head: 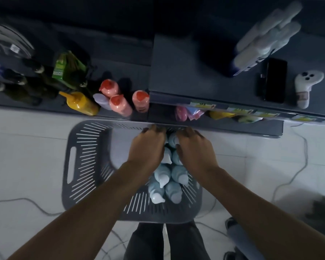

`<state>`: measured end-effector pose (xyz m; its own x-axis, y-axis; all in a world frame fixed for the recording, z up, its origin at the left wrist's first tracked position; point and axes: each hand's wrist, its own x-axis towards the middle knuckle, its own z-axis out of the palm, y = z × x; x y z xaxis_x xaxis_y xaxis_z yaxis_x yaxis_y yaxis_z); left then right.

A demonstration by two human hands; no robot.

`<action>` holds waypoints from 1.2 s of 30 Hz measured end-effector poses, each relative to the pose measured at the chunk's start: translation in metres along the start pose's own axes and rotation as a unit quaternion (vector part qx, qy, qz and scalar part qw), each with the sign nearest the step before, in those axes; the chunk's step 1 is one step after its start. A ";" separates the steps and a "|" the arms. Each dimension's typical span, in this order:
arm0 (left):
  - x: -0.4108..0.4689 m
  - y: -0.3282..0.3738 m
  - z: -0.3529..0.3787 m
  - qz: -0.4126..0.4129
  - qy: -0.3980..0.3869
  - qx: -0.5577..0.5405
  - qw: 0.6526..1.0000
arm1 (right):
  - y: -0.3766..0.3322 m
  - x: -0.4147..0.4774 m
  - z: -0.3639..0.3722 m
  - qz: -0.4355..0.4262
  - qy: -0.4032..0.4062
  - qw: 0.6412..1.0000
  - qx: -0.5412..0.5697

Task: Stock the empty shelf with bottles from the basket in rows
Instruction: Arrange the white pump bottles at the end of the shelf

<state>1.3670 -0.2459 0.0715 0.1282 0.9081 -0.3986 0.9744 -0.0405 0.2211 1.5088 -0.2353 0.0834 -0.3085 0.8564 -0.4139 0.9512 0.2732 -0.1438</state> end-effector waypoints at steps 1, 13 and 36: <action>0.002 0.001 0.003 -0.002 -0.002 0.005 1.000 | -0.002 0.003 0.004 0.003 0.001 1.000 -0.014; 0.006 0.003 0.016 -0.001 -0.010 0.033 0.999 | -0.003 0.009 0.022 0.001 -0.008 0.996 -0.090; -0.064 0.034 -0.126 -0.020 0.041 0.096 0.994 | -0.012 -0.065 -0.119 0.012 0.093 0.995 -0.027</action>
<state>1.3689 -0.2530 0.2168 0.0814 0.9410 -0.3286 0.9967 -0.0762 0.0287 1.5191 -0.2423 0.2185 -0.2838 0.9279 -0.2417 0.9588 0.2707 -0.0863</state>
